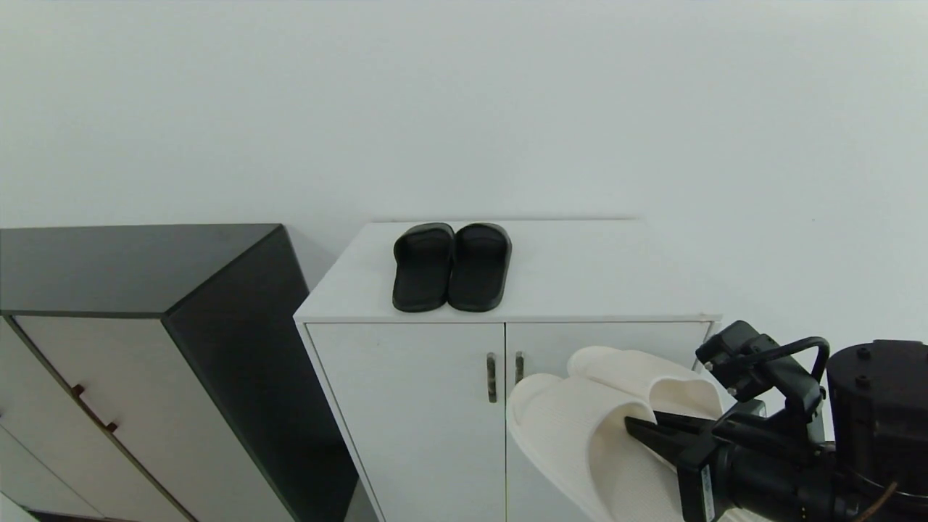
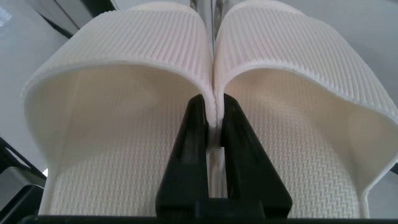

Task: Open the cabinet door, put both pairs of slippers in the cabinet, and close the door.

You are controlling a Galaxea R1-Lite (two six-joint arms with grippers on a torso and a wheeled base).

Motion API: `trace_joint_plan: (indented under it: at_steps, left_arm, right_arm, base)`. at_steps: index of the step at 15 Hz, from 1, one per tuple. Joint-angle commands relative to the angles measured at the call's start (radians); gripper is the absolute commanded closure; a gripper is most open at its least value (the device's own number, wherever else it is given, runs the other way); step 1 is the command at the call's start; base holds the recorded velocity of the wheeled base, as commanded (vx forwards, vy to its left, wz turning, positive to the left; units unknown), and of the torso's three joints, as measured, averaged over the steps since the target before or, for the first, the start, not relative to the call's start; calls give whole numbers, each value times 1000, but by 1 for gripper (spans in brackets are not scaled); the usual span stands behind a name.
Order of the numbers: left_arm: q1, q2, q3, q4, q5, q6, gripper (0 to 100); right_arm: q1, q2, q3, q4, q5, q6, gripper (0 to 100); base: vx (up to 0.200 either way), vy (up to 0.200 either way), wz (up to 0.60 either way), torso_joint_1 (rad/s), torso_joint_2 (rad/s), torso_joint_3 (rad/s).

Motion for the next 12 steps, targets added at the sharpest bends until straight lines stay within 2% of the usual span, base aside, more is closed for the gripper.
trace_joint_plan:
  at_steps: [1,4,5,12]
  left_arm:
    - [0,0,0,-1,0,1,100]
    - [0,2,0,-1,0,-1,100]
    - [0,2,0,1,-2,-1,0]
    - [0,0,0,-1,0,1,0]
  right_arm:
    - [0,3,9,0,1,-1,100]
    - [0,6,11,0,1,-1,100]
    - [0,6,12,0,1,-1,100]
    - [0,-4,26,0,-2,-23,100]
  base:
    - [0,0,0,-217,544,315]
    - [0,0,0,-219,533,318]
    - [0,0,0,-212,549,310]
    - [0,0,0,-178,496,316]
